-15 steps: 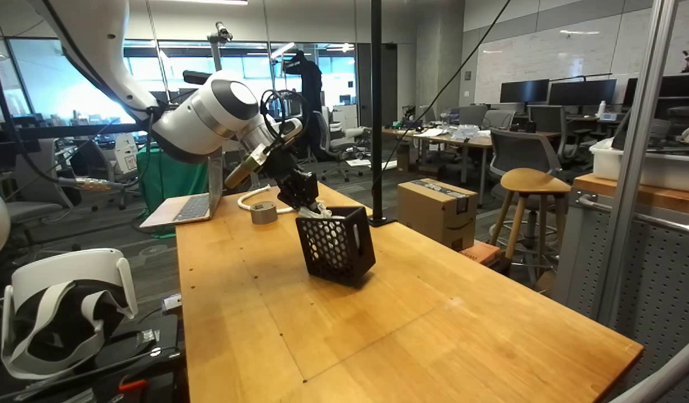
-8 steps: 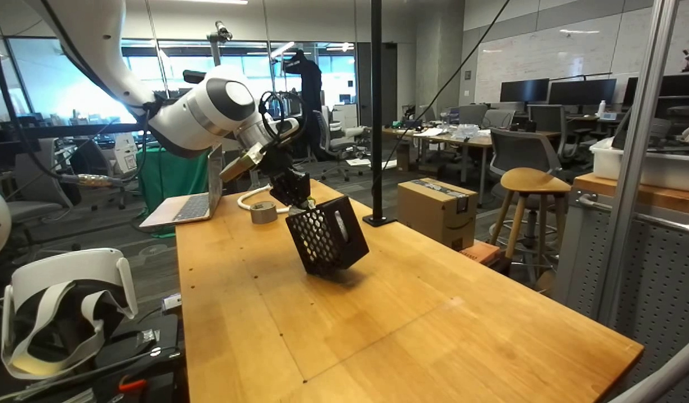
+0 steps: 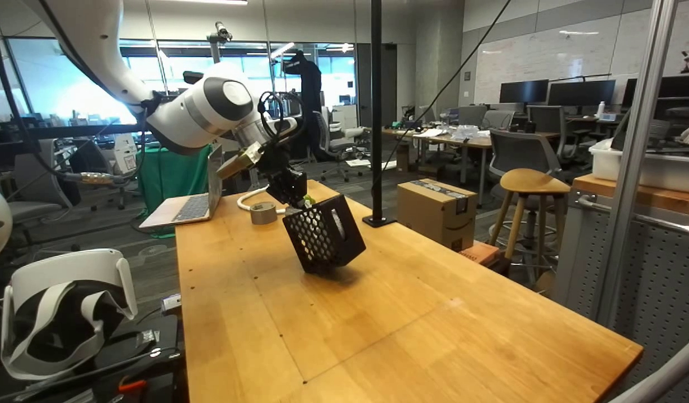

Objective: Put the marker on the cloth, fold the cloth and put it in the box

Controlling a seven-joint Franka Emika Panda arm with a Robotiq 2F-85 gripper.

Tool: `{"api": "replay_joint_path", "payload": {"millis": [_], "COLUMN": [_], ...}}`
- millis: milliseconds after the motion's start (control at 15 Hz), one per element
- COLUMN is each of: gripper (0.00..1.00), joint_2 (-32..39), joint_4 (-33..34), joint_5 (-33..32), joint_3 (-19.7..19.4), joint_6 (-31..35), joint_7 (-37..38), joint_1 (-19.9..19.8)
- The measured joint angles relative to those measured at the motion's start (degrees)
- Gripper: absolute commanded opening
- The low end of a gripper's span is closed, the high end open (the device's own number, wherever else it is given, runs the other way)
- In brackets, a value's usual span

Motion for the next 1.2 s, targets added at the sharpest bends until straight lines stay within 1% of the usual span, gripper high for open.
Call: {"api": "replay_joint_path", "payload": {"millis": [200,267,333,467,600,667,800,867,933,1200], "gripper": [0.08,0.16,0.34,0.47,0.63,0.72,0.85,0.94,0.99,1.0], "joint_2": [0.14,0.22,0.32,0.62,0.96,1.2,1.62,1.45,1.37,1.71], "joint_4": [0.08,0.15,0.25,0.46,0.68,0.77,0.89,0.83,0.97,2.01], "joint_5": [0.0,0.0,0.01,0.06,0.08,0.09,0.09,1.98,2.72,2.72], "joint_3": [-0.2,-0.34,-0.51,-0.91,-1.34,-1.5,-1.74,-3.9,-5.73,-6.73], "joint_6": [0.0,0.0,0.0,0.01,0.04,0.06,0.08,0.46,0.73,1.31], "joint_7": [0.02,0.02,0.05,0.17,0.46,0.68,1.29,0.83,0.63,1.56], "joint_1": [-0.01,-0.02,-0.05,-0.07,-0.08,-0.07,-0.06,1.84,3.51,4.15]}}
